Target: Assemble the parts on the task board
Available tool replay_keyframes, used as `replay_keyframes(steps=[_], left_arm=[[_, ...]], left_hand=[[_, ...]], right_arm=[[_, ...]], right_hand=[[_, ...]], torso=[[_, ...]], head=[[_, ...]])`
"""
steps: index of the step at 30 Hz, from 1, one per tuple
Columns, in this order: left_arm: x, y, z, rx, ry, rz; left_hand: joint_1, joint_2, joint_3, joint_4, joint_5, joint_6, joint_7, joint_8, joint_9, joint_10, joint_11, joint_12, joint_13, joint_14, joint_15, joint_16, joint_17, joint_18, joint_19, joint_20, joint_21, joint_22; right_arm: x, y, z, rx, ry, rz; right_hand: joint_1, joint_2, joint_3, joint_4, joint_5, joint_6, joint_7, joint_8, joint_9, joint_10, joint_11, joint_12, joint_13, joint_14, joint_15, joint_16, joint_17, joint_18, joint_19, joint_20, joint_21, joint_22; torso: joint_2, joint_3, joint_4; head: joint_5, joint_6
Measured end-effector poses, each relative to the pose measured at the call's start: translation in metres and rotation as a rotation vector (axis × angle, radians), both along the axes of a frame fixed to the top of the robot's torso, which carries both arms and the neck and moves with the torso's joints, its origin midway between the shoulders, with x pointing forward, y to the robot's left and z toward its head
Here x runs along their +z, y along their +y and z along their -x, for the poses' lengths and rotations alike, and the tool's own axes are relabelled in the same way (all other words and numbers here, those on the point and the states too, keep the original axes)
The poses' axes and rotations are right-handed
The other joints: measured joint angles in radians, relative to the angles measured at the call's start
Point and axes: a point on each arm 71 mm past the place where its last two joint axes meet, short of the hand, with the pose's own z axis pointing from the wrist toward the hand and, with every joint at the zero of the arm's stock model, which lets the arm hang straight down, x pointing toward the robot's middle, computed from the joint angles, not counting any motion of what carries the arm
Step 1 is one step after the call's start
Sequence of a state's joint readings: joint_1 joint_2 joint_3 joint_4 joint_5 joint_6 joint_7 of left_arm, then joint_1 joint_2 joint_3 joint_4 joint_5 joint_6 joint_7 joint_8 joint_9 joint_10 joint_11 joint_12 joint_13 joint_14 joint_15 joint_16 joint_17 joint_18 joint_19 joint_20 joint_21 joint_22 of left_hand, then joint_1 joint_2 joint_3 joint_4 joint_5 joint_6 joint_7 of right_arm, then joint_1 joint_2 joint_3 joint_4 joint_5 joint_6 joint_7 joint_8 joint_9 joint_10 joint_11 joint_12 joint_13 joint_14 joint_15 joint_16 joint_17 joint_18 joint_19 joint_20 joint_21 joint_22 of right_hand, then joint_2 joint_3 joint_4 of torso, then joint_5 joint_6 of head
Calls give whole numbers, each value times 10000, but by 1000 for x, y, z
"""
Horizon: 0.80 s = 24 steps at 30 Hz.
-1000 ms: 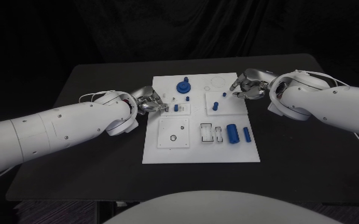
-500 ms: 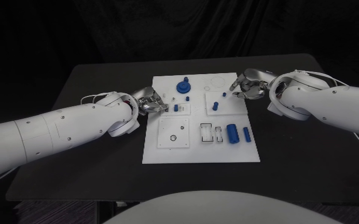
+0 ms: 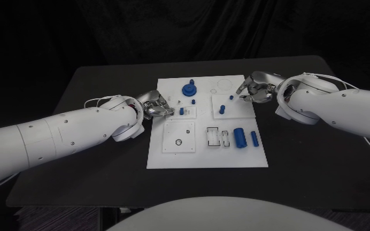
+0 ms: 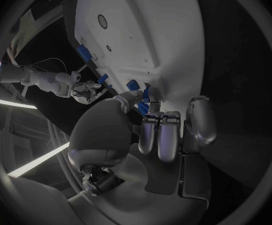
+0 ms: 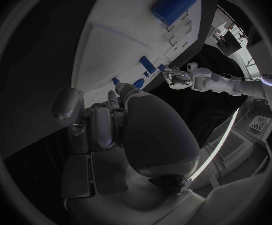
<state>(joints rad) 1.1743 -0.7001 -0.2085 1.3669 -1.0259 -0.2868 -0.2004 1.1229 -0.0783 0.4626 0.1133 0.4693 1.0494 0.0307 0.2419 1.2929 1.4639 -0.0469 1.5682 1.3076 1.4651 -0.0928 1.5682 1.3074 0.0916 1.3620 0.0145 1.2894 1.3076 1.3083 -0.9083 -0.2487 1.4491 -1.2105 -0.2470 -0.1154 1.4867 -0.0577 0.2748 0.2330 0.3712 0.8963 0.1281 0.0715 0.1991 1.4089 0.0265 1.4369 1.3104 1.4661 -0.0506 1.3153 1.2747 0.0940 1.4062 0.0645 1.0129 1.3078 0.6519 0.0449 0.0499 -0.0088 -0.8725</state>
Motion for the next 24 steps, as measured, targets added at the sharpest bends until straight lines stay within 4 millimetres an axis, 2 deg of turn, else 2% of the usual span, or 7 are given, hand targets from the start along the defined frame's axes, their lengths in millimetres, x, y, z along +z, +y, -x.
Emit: replay_keyframes(steps=[13, 24], left_arm=[[-1, 0, 2, -32, 61, 0], [-1, 0, 3, -71, 96, 9]], left_hand=[[-36, -36, 31, -32, -63, 22, -24, -1, -8, 2, 3, 0, 0, 0, 0, 0, 0, 1, -1, 0, 0, -1], [-8, -10, 57, -58, -82, 35, -36, -7, -9, 42, -32, 0, 0, 0, 0, 0, 0, 1, -1, 0, 0, -1]], right_arm=[[-1, -1, 0, -19, 34, 19], [-2, -1, 0, -26, 75, 32]], right_hand=[[0, 0, 0, 0, 0, 0, 0, 0, -7, -15, -15, 0, 0, 0, 0, 0, 1, 0, 0, 0, 0, -1], [0, 0, 0, 0, 0, 0, 0, 0, -6, -14, -15, 1, -1, 0, 0, 0, 1, 0, 0, 0, 0, -2]], torso=[[0, 0, 1], [0, 0, 1]], head=[[0, 0], [52, 0]])
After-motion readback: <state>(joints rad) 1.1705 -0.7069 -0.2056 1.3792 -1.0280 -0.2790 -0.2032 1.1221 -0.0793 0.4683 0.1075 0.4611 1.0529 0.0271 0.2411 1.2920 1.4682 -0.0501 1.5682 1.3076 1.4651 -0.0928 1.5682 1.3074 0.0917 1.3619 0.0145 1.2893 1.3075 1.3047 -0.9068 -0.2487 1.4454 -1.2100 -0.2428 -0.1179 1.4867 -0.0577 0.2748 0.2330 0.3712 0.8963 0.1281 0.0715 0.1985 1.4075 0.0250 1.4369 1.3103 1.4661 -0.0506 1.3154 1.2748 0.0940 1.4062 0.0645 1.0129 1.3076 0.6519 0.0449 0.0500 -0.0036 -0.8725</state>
